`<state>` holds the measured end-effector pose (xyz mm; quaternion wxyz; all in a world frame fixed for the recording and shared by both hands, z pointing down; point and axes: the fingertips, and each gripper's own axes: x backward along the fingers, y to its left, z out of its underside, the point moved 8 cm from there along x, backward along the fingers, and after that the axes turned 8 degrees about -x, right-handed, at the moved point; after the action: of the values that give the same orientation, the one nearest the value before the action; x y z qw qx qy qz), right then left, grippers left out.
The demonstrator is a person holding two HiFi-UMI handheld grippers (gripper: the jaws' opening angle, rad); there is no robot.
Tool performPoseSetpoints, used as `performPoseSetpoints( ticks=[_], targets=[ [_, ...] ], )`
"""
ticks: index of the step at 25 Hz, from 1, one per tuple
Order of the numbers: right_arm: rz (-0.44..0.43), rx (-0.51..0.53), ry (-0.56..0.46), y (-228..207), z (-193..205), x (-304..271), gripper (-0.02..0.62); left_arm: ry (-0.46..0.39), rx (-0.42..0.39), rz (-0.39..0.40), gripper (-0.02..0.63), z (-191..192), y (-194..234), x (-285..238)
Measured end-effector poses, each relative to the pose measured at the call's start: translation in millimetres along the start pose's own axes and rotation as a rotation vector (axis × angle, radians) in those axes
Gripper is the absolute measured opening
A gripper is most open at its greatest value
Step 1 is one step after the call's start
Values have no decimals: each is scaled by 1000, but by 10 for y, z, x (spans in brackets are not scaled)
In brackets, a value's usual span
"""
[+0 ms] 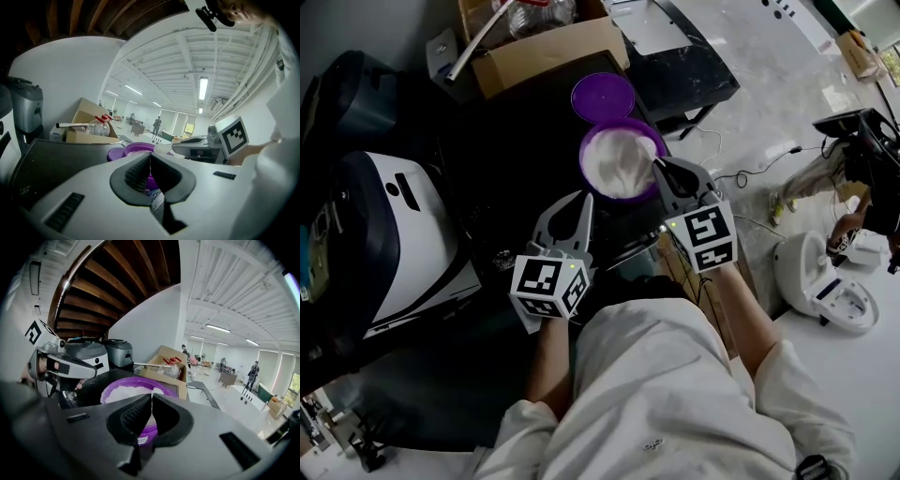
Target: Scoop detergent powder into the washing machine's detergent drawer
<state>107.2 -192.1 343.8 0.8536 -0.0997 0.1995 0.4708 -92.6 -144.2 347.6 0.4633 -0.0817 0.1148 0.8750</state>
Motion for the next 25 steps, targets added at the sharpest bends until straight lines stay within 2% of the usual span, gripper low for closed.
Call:
performPoseSetpoints(
  ticks=[10, 25],
  targets=[
    [48, 23, 53, -31, 9, -109, 8, -1, 10, 15, 18, 4, 30, -5],
    [51, 62, 93, 29, -16, -313, 8, -5, 16, 34, 18, -6, 103, -25]
  ],
)
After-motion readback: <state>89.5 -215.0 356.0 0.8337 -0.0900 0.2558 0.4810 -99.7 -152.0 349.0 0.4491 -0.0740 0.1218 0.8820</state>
